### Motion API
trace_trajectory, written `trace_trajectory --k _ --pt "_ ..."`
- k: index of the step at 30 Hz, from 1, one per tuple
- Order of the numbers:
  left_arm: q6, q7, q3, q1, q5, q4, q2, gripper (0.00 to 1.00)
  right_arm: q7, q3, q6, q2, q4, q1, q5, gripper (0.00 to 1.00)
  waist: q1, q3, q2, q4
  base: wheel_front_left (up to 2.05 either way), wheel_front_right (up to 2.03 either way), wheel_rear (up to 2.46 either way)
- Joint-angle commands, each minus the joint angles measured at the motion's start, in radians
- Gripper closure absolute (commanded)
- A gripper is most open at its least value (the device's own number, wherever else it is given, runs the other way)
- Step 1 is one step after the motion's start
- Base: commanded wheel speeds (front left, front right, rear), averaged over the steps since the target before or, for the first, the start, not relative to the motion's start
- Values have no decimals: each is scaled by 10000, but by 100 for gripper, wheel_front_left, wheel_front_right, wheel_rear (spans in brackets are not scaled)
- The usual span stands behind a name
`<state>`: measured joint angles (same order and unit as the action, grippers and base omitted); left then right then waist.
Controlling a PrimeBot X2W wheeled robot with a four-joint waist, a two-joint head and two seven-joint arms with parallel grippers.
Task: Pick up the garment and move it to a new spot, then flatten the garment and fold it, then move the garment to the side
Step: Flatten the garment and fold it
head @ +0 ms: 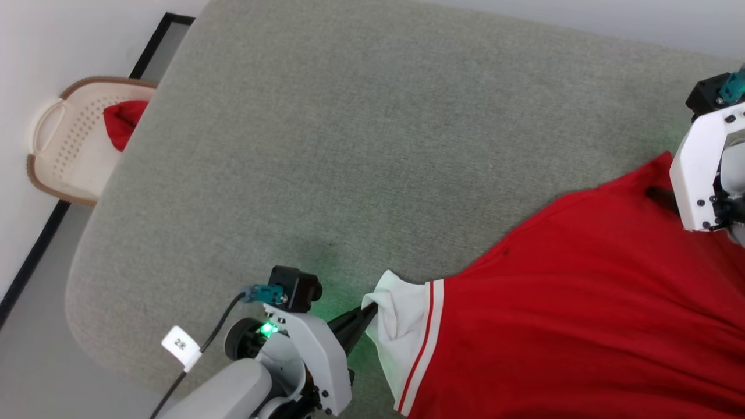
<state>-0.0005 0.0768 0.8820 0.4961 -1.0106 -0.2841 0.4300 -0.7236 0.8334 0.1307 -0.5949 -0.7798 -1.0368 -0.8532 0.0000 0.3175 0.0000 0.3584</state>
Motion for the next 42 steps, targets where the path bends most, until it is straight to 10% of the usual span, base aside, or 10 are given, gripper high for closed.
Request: trace_trajectory --k 1,2,3,13,28,42 --pt "-66 -50 19 93 24 -68 -48 100 -284 290 0 84 -257 246 -56 3 0 65 0 64 0 0 0" --pt "-97 -75 23 114 19 -127 -67 100 -468 422 0 69 -366 241 -112 79 0 79 0 73 0 0 0" --pt "-112 -94 28 128 22 -182 -91 100 -625 535 0 47 -456 210 -211 100 0 86 0 82 0 0 0" --pt "-338 156 34 385 -106 -540 24 100 -619 759 -4 86 -847 -339 -749 100 0 -169 0 -210 0 0 0" --pt "-289 2903 -629 3914 135 399 1639 100 1190 699 -3 344 -92 -1560 -1362 100 0 -1948 0 -1250 0 0 0" --pt "-932 3286 -1017 8517 1048 -2743 1047 100 3307 44 -3 1102 -742 -3285 -848 100 0 -3361 0 -2326 0 0 0"
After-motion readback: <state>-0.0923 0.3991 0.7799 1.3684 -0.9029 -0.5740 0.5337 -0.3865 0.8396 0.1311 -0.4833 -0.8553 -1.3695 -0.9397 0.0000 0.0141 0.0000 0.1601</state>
